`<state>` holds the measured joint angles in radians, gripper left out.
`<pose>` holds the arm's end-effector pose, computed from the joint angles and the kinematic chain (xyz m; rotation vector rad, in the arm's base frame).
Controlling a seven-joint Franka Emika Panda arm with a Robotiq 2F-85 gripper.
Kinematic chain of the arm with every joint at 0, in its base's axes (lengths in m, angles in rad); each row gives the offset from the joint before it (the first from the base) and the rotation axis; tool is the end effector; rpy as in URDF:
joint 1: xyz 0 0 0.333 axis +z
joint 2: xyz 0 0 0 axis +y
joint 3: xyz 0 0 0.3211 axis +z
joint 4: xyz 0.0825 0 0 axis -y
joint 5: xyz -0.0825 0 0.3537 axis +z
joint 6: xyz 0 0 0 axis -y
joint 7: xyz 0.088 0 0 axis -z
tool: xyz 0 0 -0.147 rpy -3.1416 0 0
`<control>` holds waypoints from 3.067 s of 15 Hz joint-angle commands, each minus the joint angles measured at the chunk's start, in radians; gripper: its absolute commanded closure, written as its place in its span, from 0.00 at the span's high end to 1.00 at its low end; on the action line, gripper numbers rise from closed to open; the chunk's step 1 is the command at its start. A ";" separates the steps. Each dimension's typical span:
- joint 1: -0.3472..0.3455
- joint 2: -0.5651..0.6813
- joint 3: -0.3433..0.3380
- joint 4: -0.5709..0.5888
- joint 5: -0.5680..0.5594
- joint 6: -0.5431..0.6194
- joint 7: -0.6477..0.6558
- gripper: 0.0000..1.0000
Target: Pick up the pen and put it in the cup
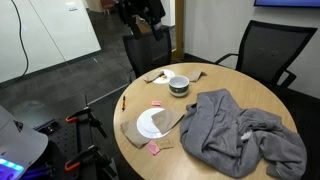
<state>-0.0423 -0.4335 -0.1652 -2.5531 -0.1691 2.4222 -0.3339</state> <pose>0.4034 -0.0906 0.4285 2.9552 0.3586 0.4108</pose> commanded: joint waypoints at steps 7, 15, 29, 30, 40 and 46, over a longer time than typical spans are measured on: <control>-0.005 0.003 0.008 0.003 0.004 0.001 -0.005 1.00; 0.042 0.037 0.065 0.007 -0.008 0.019 -0.017 1.00; 0.144 0.167 0.219 -0.028 -0.113 0.161 -0.037 1.00; 0.158 0.180 0.222 -0.028 -0.098 0.174 -0.050 1.00; 0.270 0.339 0.234 -0.024 0.092 0.264 -0.290 1.00; 0.269 0.441 0.269 -0.008 0.222 0.266 -0.501 1.00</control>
<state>0.2382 -0.0422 0.0812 -2.5797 0.0092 2.6698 -0.7437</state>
